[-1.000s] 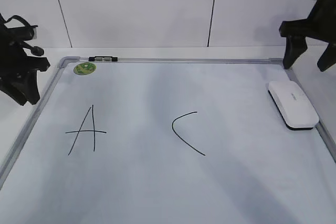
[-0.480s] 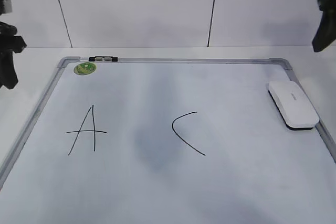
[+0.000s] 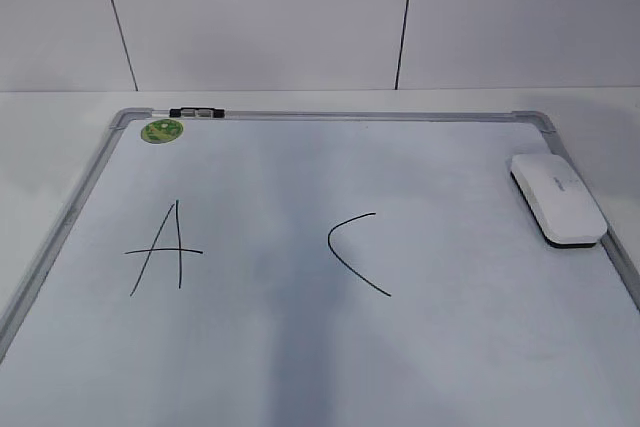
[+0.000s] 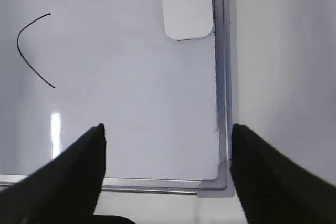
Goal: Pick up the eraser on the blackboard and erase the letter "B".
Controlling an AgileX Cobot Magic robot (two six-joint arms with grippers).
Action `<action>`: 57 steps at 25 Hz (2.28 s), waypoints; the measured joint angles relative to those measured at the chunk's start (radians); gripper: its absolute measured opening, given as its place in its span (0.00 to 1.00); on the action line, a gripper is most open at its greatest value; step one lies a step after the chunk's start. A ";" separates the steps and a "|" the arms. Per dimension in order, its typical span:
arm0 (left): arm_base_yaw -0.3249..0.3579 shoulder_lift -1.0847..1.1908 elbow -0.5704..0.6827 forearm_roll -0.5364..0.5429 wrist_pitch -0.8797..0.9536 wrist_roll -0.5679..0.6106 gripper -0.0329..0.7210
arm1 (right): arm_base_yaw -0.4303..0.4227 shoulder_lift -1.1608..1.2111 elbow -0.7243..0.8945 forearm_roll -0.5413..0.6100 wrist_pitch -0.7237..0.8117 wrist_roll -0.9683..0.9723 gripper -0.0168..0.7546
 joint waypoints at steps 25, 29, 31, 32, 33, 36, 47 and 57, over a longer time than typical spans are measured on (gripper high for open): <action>0.000 -0.882 0.384 0.015 0.036 -0.001 0.33 | 0.000 -0.491 0.301 0.058 0.013 -0.002 0.46; 0.000 -1.007 0.438 0.011 0.043 -0.001 0.33 | 0.000 -0.593 0.372 0.052 0.014 -0.060 0.46; 0.000 -1.061 0.456 0.010 0.043 -0.001 0.33 | 0.000 -0.644 0.406 0.051 0.014 -0.099 0.46; 0.000 -1.089 0.471 0.010 0.043 0.001 0.33 | 0.000 -0.673 0.426 0.049 0.014 -0.113 0.46; 0.000 -1.116 0.485 0.010 0.043 0.006 0.33 | 0.000 -0.703 0.443 0.050 0.014 -0.128 0.46; 0.000 -1.185 0.532 0.007 0.043 0.010 0.33 | 0.000 -0.791 0.510 0.050 0.016 -0.175 0.46; 0.000 -1.312 0.674 0.002 -0.052 0.019 0.33 | 0.000 -1.122 0.665 -0.008 -0.114 -0.278 0.46; 0.000 -1.316 0.698 0.002 -0.108 0.019 0.33 | 0.000 -1.151 0.692 -0.058 -0.100 -0.270 0.46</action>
